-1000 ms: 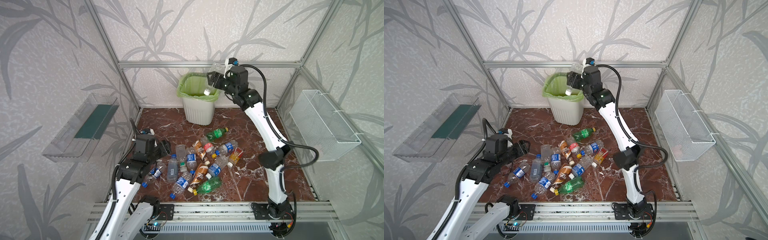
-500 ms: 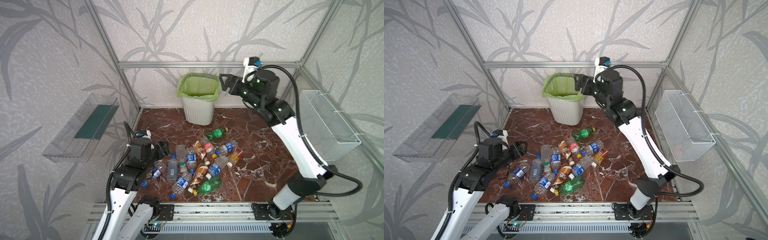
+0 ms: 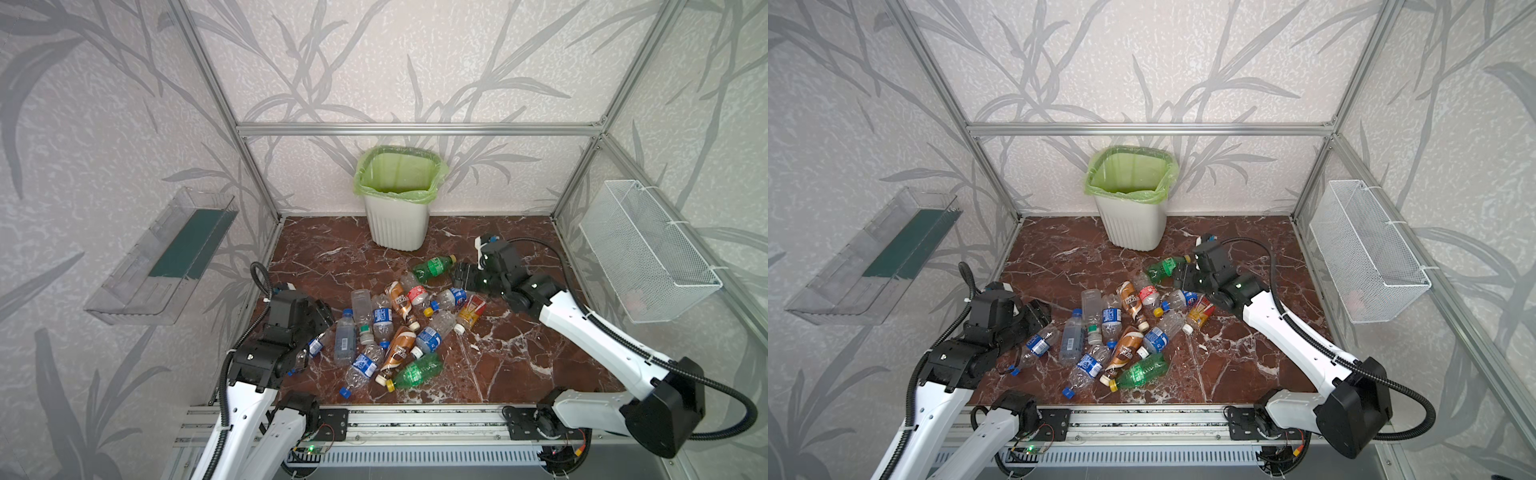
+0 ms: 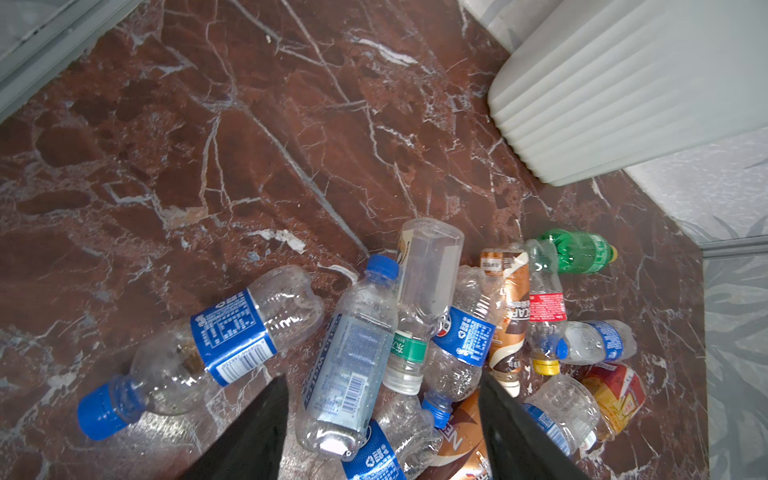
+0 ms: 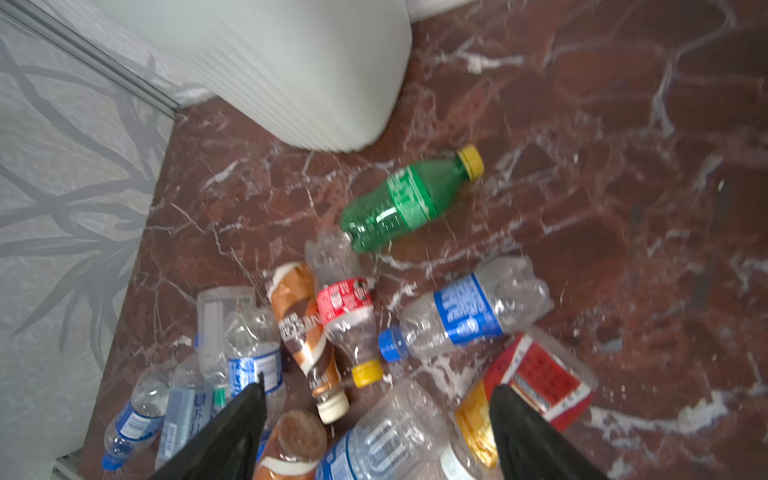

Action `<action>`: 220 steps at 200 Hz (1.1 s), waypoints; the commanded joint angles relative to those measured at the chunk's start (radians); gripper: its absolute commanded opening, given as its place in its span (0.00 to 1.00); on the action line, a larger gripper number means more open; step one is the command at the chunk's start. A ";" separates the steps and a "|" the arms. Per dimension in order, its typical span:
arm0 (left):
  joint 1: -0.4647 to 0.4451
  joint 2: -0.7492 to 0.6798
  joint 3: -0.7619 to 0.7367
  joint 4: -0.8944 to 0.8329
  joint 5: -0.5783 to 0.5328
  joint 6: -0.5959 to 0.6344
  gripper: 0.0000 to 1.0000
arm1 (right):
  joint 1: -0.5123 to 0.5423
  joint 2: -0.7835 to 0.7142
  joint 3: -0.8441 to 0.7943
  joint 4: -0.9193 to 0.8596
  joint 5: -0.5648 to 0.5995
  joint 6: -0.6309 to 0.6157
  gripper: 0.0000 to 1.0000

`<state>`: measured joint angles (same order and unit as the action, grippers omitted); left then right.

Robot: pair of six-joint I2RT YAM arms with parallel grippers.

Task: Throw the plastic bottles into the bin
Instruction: 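Bring the right gripper back while the left gripper lowers toward the blue-capped bottle, then close the left gripper on the blue-capped water bottle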

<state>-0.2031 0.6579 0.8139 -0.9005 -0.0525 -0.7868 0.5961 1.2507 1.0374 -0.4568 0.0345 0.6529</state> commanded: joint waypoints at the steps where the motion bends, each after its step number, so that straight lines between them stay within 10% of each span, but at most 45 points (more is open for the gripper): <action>1: -0.004 0.009 -0.037 -0.060 -0.072 -0.112 0.75 | 0.035 -0.080 -0.067 0.018 -0.025 0.073 0.85; 74: -0.005 0.030 -0.064 -0.120 -0.258 -0.229 0.89 | 0.073 -0.100 -0.196 0.061 -0.067 0.094 0.84; 154: -0.002 0.073 -0.069 -0.225 -0.070 -0.933 0.97 | 0.073 -0.117 -0.240 0.074 -0.070 0.087 0.84; 220: 0.007 0.070 -0.173 -0.136 -0.071 -1.240 0.94 | 0.073 -0.121 -0.251 0.073 -0.068 0.074 0.84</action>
<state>-0.2024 0.7177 0.6735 -1.0477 -0.1257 -1.8305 0.6662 1.1564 0.7998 -0.3916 -0.0284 0.7399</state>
